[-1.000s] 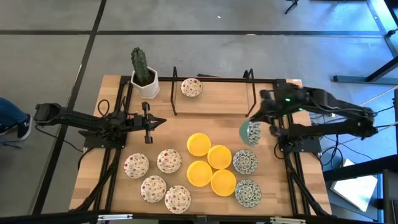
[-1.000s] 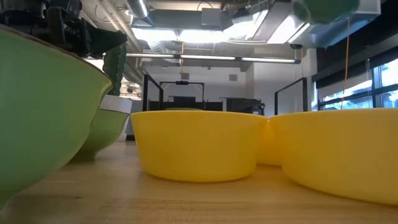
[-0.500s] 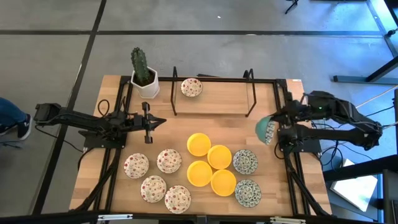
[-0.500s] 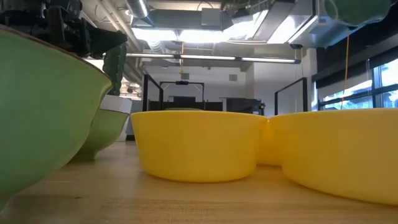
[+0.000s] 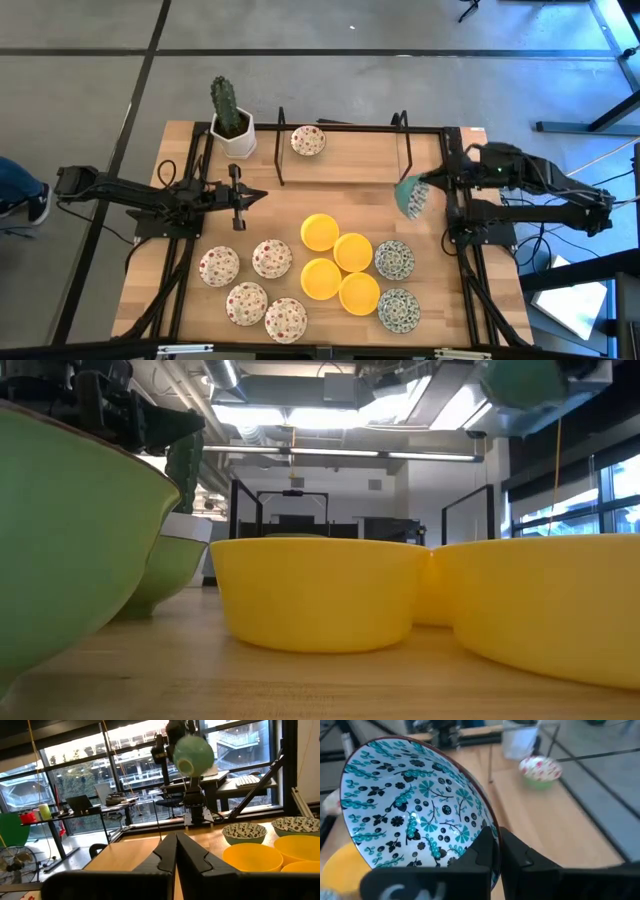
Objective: Pick & Place Mini bowls
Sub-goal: Put the top blue bowl on the shelf
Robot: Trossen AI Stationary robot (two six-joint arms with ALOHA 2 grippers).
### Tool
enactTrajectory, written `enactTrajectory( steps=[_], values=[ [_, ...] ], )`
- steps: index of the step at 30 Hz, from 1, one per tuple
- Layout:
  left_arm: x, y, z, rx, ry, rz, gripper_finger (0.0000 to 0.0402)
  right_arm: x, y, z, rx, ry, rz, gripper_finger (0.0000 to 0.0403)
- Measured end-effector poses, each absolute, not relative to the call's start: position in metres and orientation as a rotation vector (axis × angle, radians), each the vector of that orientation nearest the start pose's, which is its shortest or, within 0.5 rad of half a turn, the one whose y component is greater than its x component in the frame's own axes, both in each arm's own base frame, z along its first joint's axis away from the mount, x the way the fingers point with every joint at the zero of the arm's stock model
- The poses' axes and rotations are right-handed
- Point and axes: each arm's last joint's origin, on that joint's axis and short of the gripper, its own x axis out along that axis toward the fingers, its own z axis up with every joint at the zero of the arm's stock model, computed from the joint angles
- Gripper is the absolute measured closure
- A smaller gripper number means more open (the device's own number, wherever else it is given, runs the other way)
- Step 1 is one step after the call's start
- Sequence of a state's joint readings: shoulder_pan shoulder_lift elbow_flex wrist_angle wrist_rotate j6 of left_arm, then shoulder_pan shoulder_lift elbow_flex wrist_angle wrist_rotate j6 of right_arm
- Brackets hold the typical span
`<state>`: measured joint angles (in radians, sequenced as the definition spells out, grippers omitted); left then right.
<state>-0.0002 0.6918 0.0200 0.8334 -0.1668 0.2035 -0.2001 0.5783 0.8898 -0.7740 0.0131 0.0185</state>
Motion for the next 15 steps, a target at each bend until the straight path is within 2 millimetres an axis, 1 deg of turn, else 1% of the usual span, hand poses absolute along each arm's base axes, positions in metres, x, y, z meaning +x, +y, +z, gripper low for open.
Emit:
enactTrajectory(
  steps=[4, 6, 8, 11, 13, 15],
  values=[
    [0.141, 0.006, 0.182, 0.187, -0.141, 0.208, 0.0394, 0.123, -0.027, 0.369, 0.018, 0.487, -0.266, 0.0390],
    [0.141, 0.006, 0.182, 0.186, -0.140, 0.224, 0.0395, 0.141, -0.032, 0.384, -0.009, 0.510, -0.289, 0.0390],
    [0.141, 0.006, 0.182, 0.185, -0.139, 0.232, 0.0397, 0.160, -0.038, 0.395, -0.041, 0.560, -0.316, 0.0390],
    [0.141, 0.006, 0.182, 0.184, -0.139, 0.234, 0.0399, 0.189, -0.055, 0.405, -0.071, 0.660, -0.359, 0.0390],
    [0.141, 0.006, 0.182, 0.179, -0.139, 0.234, 0.0399, 0.209, -0.070, 0.404, -0.078, 0.750, -0.377, 0.0390],
    [0.141, 0.006, 0.182, 0.178, -0.139, 0.233, 0.0399, 0.222, -0.088, 0.402, -0.080, 0.847, -0.405, 0.0390]
  ],
)
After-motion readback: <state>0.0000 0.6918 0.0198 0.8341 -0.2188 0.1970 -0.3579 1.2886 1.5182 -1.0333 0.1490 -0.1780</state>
